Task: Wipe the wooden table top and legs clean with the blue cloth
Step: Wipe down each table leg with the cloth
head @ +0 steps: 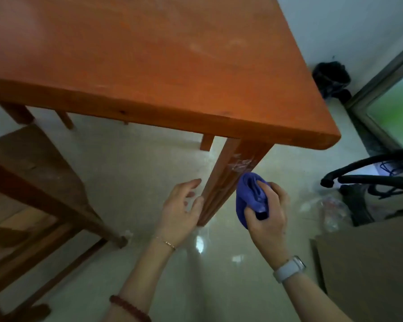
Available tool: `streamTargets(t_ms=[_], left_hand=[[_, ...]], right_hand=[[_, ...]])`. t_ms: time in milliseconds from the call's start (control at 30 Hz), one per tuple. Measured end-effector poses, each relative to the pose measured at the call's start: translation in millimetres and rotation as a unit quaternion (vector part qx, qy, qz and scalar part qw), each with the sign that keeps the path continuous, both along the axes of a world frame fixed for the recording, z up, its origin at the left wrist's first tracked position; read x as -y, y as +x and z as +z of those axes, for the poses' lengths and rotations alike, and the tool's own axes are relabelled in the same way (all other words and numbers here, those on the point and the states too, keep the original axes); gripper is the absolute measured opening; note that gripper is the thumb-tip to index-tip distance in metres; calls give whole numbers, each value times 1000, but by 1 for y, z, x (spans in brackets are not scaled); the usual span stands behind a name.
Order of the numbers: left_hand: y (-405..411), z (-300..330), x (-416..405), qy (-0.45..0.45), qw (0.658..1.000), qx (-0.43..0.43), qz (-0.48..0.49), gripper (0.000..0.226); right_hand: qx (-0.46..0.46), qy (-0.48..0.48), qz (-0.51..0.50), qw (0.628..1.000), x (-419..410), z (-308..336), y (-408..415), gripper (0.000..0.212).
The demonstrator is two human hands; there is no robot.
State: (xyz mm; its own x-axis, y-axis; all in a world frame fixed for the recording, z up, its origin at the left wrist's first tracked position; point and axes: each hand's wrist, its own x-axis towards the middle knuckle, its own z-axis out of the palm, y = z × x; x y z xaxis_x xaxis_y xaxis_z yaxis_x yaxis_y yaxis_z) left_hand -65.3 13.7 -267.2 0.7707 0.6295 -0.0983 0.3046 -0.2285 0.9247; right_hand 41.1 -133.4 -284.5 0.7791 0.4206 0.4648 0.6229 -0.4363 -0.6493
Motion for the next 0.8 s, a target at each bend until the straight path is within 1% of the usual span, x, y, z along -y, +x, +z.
streamTargets(t_ms=[67,133,233,267,300,367,400,467,533,600,633,700,767,800], left_hand=[[25,-18,-2,22,999,21,-37,35],[46,-30,-5,53,995,63,-58,39],[71,-37,-7,99,979,157,-90,38],[77,-39,-7,91,975,180,-95,34],[81,-41,-7,63,972,201,-101,32],[87,-45,-10,-27,962,245,-118,32],[88,-49,-13,-59,956,259,-124,34],[88,-59,-21,-79,952,267,-131,42],[83,-70,-24,-94,952,259,-132,45],[76,-81,-23,-112,954,244,-134,47],[72,-86,-22,-111,957,234,-132,46],[66,-95,-20,-75,967,213,-118,40],[62,-101,-17,-24,977,187,-101,36],[60,-103,-15,-6,979,176,-98,34]], right_hand=[[92,28,9,995,-5,-20,16,44],[177,67,8,982,-11,-30,32,42],[297,128,7,946,-17,-29,50,34],[342,137,6,930,-18,-25,54,31],[389,138,2,911,-21,-19,56,31],[471,125,-17,873,-29,-4,61,32],[497,110,-32,860,-35,4,62,33],[521,83,-65,847,-46,11,62,34],[519,63,-76,849,-49,1,61,36],[513,27,-59,856,-45,-33,60,42],[513,-6,-47,857,-41,-58,60,46],[518,-109,-16,849,-32,-121,59,59],[480,-251,53,839,-23,-183,53,72],[456,-300,91,833,-20,-204,48,73]])
